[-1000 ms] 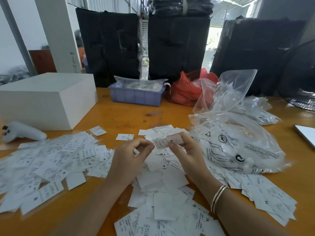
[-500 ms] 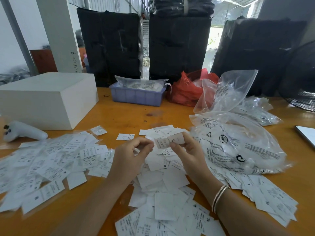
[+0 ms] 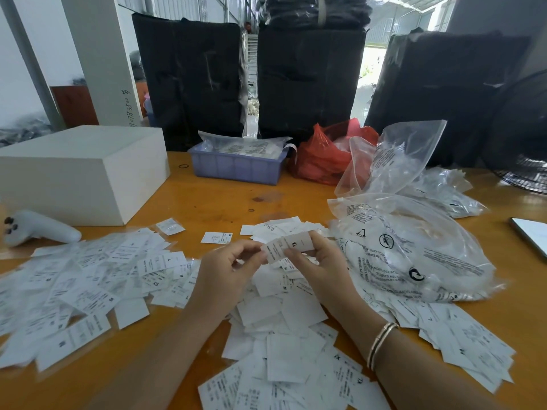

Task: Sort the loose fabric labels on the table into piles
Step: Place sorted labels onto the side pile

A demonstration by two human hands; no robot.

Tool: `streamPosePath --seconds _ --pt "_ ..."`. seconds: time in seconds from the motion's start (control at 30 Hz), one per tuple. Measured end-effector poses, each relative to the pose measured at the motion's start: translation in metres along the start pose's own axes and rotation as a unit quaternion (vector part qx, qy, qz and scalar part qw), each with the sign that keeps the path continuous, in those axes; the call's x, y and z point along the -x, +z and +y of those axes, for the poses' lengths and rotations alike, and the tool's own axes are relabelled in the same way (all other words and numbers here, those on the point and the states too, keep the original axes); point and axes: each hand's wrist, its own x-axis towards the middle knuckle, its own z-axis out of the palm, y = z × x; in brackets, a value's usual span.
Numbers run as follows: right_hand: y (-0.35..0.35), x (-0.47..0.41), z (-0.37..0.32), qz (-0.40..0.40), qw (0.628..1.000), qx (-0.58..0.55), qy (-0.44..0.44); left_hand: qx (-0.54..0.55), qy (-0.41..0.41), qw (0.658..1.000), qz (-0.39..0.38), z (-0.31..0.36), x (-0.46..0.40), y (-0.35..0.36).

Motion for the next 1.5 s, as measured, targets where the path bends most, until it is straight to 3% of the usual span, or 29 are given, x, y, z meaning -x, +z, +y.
streamPosePath --seconds 0.73,0.83,1.0,1.13,1.5 --pt "-0.0014 0.0021 -0.002 -0.025 0.998 0.038 -0.046 0.055 -0.044 0.997 -0.018 0.0 -0.0021 -0.0005" --pt "-0.0005 0.0035 -0.0043 -0.053 0.997 0.045 -0.032 0.041 -0.054 0.997 -0.034 -0.0027 -0.0015 0.0014" --pt "-0.002 0.003 -0.0034 -0.029 0.999 0.042 -0.006 0.099 -0.095 0.989 -0.055 -0.002 -0.0007 -0.0008" --pt "-0.0026 0.0032 -0.0029 -0.008 0.999 0.044 0.0 0.098 -0.097 0.99 -0.043 -0.0019 -0.0011 -0.0012" --pt "-0.0002 0.0062 -0.009 -0.061 0.997 0.05 -0.018 0.125 -0.131 0.983 -0.011 -0.0004 -0.0019 0.0011"
